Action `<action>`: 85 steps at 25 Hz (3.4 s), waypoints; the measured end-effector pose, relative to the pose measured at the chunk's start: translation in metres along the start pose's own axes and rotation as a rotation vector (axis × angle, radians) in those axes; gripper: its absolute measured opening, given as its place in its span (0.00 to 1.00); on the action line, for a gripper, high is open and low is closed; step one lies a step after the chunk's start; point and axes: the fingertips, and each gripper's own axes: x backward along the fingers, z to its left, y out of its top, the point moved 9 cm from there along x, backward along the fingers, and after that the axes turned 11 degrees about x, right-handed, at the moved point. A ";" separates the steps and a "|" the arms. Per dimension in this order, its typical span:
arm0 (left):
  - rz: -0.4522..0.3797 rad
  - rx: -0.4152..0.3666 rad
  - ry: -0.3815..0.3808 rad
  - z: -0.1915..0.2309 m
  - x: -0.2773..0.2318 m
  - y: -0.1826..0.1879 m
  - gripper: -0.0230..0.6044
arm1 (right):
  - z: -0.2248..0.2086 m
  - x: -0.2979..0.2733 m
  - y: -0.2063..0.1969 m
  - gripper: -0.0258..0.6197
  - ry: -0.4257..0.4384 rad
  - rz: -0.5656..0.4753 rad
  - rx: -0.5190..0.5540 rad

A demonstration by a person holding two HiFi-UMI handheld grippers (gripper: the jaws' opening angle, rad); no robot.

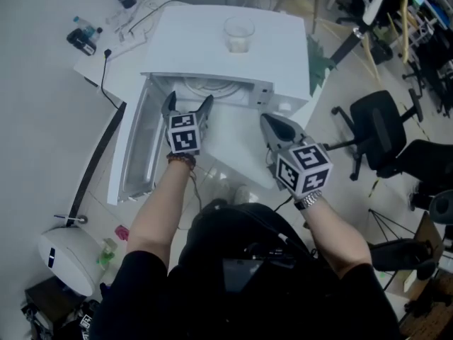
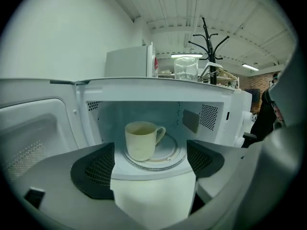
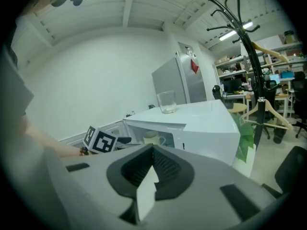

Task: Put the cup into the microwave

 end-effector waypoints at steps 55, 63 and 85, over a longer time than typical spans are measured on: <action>-0.149 -0.156 -0.394 0.003 0.187 0.067 0.04 | 0.078 -0.001 0.083 0.31 -0.274 -0.155 0.065; -0.143 -0.150 -0.395 0.009 0.186 0.075 0.04 | 0.068 -0.022 0.093 0.41 -0.279 -0.138 0.064; -0.027 -0.128 -0.303 0.006 0.115 0.110 0.04 | -0.013 -0.106 0.115 0.65 -0.306 -0.051 0.041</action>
